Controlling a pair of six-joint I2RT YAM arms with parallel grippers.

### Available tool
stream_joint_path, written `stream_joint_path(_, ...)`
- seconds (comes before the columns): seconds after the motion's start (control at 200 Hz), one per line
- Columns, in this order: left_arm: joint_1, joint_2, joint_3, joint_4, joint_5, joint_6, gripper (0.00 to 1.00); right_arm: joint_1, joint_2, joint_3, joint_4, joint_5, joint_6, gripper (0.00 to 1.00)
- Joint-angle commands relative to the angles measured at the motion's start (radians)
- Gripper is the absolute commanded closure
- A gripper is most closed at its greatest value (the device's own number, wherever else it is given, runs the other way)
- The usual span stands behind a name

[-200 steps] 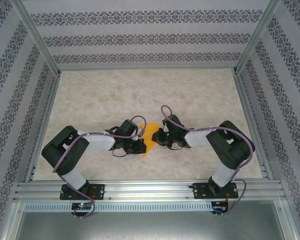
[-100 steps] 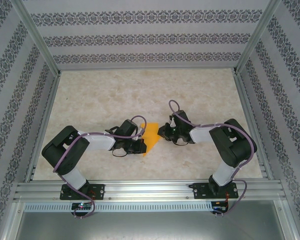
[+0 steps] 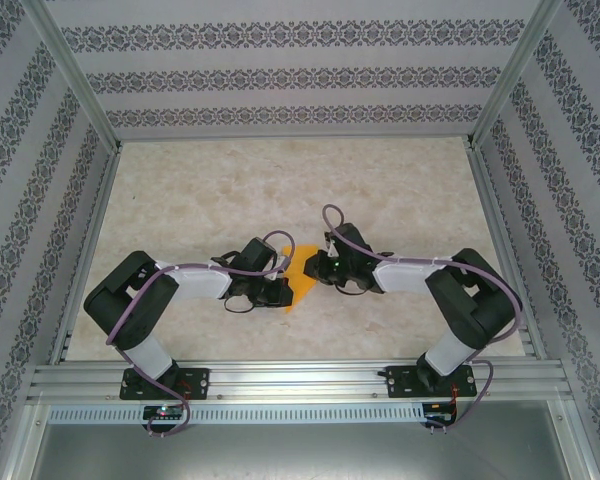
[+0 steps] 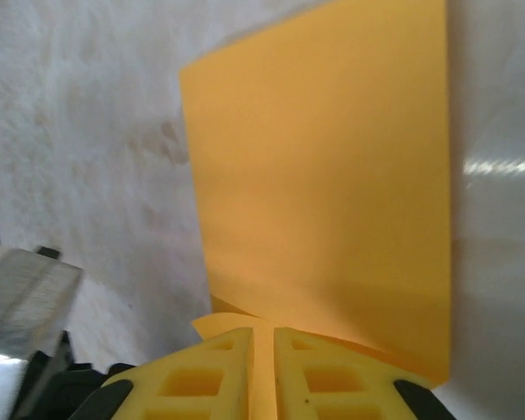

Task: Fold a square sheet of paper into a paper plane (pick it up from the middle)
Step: Third fold the triangle at the center of the table.

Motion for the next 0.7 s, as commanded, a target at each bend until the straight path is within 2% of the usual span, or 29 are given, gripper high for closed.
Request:
stream_joint_path(0.0,0.006,0.030,-0.031,-0.192,-0.119,0.039,0.91,0.020,0.065,0.012,0.037,0.014,0.021,0.86)
stream_joint_path(0.215,0.006,-0.034,0.003,-0.227,-0.096,0.039,0.88,0.032,0.128,-0.031,0.070,0.053,0.080,0.91)
stream_joint_path(0.405,0.006,-0.125,0.032,-0.209,0.000,-0.007,0.84,0.048,0.122,-0.048,0.063,0.085,0.097,0.91)
stream_joint_path(0.694,0.006,-0.043,0.029,-0.121,0.064,-0.062,0.82,0.059,0.128,-0.038,0.042,0.099,0.095,0.91)
